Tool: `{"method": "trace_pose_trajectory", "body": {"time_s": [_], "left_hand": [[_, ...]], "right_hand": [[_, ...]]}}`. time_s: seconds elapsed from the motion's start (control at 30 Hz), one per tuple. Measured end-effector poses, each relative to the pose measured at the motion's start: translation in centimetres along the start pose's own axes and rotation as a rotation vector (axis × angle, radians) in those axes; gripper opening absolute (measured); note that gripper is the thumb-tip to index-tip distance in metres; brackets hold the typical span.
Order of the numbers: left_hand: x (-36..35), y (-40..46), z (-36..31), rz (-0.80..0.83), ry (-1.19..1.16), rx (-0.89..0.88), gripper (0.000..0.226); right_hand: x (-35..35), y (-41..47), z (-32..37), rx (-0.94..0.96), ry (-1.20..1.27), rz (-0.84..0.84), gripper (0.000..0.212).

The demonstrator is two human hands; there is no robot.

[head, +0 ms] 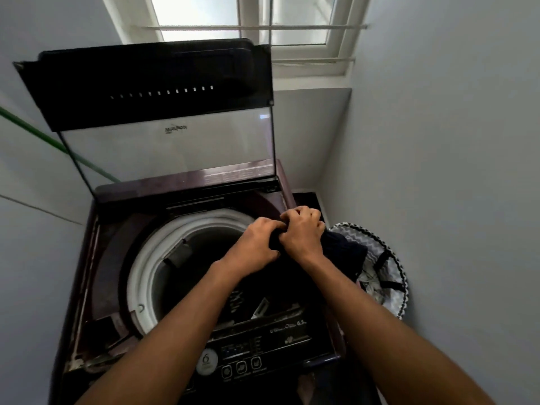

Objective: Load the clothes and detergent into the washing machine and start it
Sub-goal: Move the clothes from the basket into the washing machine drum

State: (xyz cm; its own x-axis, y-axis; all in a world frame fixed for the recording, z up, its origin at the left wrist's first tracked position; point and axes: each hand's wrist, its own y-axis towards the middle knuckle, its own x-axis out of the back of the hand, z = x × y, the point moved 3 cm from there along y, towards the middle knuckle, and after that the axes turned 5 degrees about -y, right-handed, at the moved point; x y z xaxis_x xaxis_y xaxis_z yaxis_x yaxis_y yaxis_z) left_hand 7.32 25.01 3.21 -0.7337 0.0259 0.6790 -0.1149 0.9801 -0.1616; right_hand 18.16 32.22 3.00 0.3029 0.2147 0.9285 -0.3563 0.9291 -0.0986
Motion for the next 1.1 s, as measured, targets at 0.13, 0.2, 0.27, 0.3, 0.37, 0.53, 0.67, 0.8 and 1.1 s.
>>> {"method": "trace_pose_trajectory", "body": {"time_s": [0.13, 0.2, 0.27, 0.3, 0.37, 0.53, 0.67, 0.8, 1.1], "left_hand": [[-2.7, 2.1, -2.4, 0.055, 0.074, -0.030, 0.080], [-3.6, 2.8, -3.0, 0.107, 0.140, -0.028, 0.086], [-4.4, 3.4, -3.3, 0.135, 0.219, -0.030, 0.088], [-4.7, 3.7, -3.3, 0.142, 0.258, -0.029, 0.087], [-5.1, 3.8, -3.2, 0.146, 0.292, -0.022, 0.085], [-5.3, 3.9, -2.4, 0.132, 0.278, -0.011, 0.084], [-5.2, 3.5, -2.2, 0.115, 0.227, -0.008, 0.088], [-4.2, 3.0, -2.0, 0.097, 0.157, -0.026, 0.095], [2.4, -0.3, -0.6, -0.128, -0.149, -0.111, 0.076]], "right_hand": [[0.8, 0.5, -4.4, -0.222, -0.002, 0.216, 0.078], [1.1, 0.7, -6.3, -0.311, 0.007, 0.341, 0.105], [0.8, 1.0, -8.1, -0.325, 0.141, 0.407, 0.124], [0.0, 1.3, -9.2, -0.325, 0.252, 0.425, 0.126], [-1.2, 1.2, -10.3, -0.296, 0.432, 0.463, 0.110], [-0.3, 0.6, -9.5, -0.197, 0.532, 0.575, 0.042], [0.7, 1.3, -9.0, -0.250, 0.374, 0.566, 0.055], [1.7, 1.4, -6.8, -0.213, 0.162, 0.421, 0.051], [3.7, 0.5, 1.2, -0.147, 0.232, 0.308, 0.044]]}}
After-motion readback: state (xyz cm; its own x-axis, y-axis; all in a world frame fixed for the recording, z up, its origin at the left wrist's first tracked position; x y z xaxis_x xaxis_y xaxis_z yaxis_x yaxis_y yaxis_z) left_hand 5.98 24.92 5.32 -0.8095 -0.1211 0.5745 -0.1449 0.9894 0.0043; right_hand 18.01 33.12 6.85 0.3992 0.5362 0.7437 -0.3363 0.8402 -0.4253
